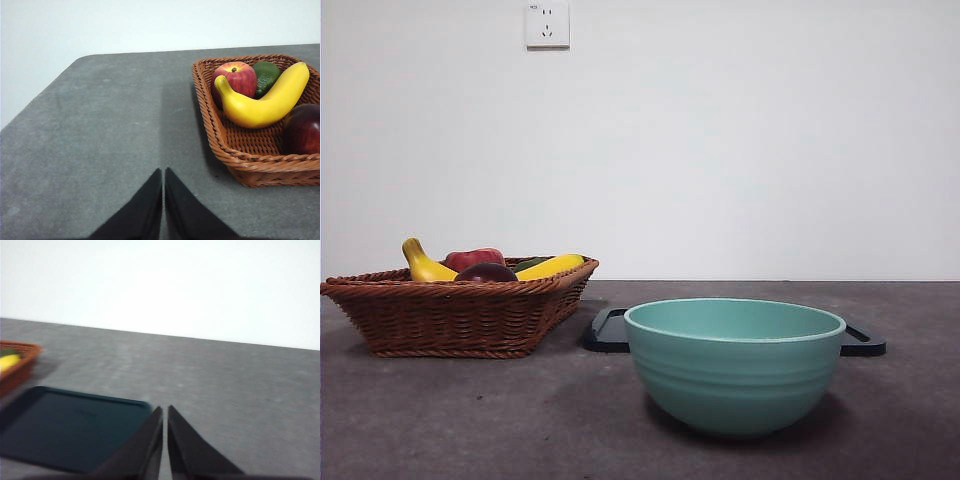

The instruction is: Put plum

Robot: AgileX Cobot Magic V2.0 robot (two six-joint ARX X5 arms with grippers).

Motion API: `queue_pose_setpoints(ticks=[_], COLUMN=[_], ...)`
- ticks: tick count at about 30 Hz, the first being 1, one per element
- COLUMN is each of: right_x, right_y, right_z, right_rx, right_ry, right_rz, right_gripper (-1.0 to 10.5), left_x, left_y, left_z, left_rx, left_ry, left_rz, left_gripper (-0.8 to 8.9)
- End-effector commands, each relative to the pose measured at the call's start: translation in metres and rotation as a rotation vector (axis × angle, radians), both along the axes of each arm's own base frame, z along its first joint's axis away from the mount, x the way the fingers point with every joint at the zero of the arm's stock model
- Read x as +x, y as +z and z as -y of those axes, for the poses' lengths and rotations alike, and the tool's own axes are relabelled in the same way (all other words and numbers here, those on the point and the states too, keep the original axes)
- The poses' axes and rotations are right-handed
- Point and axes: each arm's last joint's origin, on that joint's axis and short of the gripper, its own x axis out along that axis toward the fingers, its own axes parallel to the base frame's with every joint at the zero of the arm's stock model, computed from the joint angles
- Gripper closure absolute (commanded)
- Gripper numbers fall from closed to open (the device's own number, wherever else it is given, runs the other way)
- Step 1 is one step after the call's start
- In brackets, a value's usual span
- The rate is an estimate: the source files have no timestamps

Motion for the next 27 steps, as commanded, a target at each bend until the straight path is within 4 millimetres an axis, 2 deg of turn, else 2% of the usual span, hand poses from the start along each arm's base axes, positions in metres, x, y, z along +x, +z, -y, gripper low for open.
queue_pose_setpoints(ticks=[1,7,13,27], right_x=[-0.001,-0.002,-0.001,-0.002], right_y=[-0.02,-0.052,-0.071,-0.085], right_z=[0.003,0.004,0.004,0.003], right_rx=[-0.011,-0.01,-0.003,0.008], right_ry=[-0.037,-0.09,-0.089,-0.077], right_rz=[0.047,0.056,0.035,-0.094], right_gripper=[9.4,9.4,9.4,9.4], left_x=[0.001,0.001,0.001,0.001], left_y=[-0.007,-0.007,-0.007,-0.007], left_z=[0.0,0.0,0.0,0.0], left_rx=[-0.003,-0.003,-0.003,-0.003], left_ry=[0.001,0.001,0.001,0.001], left_rz=[-0.025,-0.025,-0.025,-0.025], left_gripper=[8.06,8.06,8.06,8.06])
